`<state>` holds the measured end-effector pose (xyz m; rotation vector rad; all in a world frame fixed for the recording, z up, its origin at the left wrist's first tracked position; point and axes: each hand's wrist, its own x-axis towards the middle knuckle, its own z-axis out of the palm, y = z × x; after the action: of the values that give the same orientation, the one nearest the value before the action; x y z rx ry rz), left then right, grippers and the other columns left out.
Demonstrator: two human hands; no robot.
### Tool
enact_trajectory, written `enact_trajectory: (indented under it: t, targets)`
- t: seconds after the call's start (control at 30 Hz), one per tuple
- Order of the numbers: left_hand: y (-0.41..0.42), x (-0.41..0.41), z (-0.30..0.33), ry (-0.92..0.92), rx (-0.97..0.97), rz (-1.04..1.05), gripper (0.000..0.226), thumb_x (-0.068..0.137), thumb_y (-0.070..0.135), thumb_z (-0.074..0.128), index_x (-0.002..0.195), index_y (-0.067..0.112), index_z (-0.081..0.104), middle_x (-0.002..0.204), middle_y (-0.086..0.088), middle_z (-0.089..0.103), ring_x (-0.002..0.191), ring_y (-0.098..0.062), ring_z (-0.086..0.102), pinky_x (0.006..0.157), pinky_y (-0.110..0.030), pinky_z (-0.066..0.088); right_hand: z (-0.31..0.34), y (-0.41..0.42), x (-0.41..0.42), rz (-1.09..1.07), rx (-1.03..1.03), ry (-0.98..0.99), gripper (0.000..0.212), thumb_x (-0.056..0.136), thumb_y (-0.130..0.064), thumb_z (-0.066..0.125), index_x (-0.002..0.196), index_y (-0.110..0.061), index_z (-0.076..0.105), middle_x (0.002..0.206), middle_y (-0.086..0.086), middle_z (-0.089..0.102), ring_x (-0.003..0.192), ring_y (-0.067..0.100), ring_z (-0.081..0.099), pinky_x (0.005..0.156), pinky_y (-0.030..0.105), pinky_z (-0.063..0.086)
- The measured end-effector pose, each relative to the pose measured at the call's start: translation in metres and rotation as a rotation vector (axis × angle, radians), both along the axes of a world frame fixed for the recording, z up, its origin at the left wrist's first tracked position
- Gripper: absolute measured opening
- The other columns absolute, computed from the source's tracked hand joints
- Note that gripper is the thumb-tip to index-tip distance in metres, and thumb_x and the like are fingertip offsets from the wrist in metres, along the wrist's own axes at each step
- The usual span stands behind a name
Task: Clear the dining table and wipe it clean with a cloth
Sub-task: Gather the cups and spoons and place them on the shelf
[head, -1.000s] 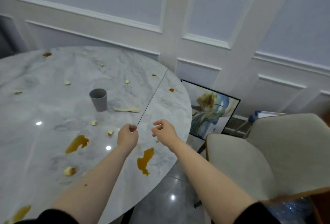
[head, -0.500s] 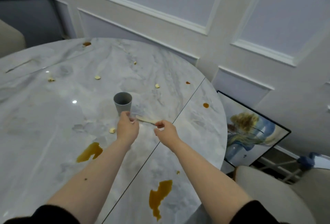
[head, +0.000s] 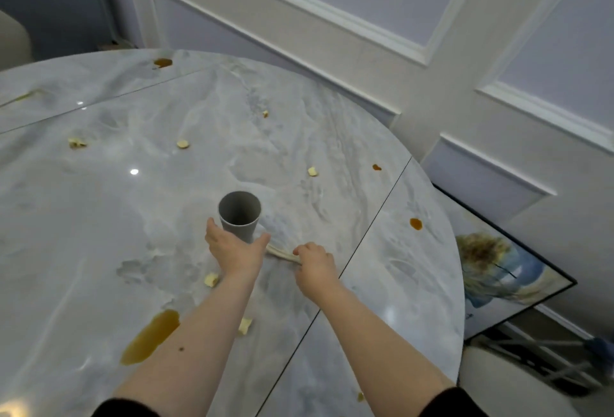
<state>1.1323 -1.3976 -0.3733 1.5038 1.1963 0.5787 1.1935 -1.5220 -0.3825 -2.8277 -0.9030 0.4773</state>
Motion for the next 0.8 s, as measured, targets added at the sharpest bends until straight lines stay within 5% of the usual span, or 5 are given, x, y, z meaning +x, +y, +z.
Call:
enact_trajectory:
  t: [0.4, 0.8]
  targets:
    - [0.027, 0.026, -0.030, -0.101, 0.074, 0.092, 0.079, 0.051, 0.019, 0.089, 0.118, 0.010, 0.050, 0.117, -0.010, 0.059, 0.107, -0.028, 0.058, 0.093, -0.044, 0.049, -0.023, 0.010, 0.010, 0.069, -0.012, -0.114, 0.039, 0.077, 0.007, 0.047, 0.112, -0.010, 0.053, 0.113, 0.009, 0.053, 0.106, 0.028, 0.048, 0.089, 0.033, 0.029]
    - [0.010, -0.001, -0.008, -0.089, 0.096, 0.024, 0.076, 0.053, 0.021, 0.089, 0.118, 0.013, 0.049, 0.118, -0.009, 0.060, 0.107, -0.027, 0.059, 0.090, -0.043, 0.051, 0.010, 0.006, -0.004, -0.229, 0.224, -0.086, 0.020, 0.091, -0.012, 0.046, 0.102, -0.018, 0.061, 0.103, -0.001, 0.060, 0.096, 0.020, 0.056, 0.080, 0.029, 0.023]
